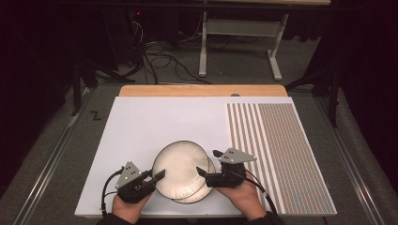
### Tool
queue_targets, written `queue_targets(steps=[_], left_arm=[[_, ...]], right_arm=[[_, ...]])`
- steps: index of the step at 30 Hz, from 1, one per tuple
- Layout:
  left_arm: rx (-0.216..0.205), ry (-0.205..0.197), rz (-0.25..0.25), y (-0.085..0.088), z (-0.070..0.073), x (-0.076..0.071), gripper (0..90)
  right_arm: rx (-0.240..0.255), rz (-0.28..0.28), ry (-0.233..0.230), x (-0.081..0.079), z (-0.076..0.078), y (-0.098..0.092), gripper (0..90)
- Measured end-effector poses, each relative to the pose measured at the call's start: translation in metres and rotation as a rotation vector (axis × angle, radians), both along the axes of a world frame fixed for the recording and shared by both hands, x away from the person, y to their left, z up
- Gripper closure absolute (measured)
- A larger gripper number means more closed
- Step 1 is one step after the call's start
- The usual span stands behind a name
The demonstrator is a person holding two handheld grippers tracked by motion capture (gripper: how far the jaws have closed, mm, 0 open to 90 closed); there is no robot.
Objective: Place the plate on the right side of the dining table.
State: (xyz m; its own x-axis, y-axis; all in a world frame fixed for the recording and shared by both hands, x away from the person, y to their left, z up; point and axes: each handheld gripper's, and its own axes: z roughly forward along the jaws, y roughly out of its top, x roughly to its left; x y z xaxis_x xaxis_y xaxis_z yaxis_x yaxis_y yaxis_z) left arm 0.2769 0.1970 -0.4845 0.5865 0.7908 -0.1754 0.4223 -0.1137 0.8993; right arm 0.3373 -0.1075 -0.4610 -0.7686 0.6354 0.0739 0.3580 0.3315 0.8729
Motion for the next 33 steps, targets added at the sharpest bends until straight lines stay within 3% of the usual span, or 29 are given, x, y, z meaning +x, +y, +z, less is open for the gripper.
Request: queue_targets(steps=[6, 12, 26, 33], left_arm=[[0.004, -0.012, -0.007, -0.001, 0.001, -0.001, 73.3], [0.004, -0.033, -0.016, -0.002, 0.002, -0.002, 74.0], [0.001, -0.04, -0.027, -0.003, 0.002, -0.002, 74.6], [-0.014, -0.038, -0.031, -0.002, 0.003, -0.002, 75.9]], right_arm=[[-0.008, -0.021, 0.032, 0.006, -0.013, -0.001, 24.6], [0.005, -0.007, 0.071, 0.01, -0.023, 0.0, 42.2], [0.052, 0.004, 0.143, 0.014, -0.031, 0.001, 65.3], [0.072, -0.007, 0.145, 0.013, -0.028, -0.002, 70.9]])
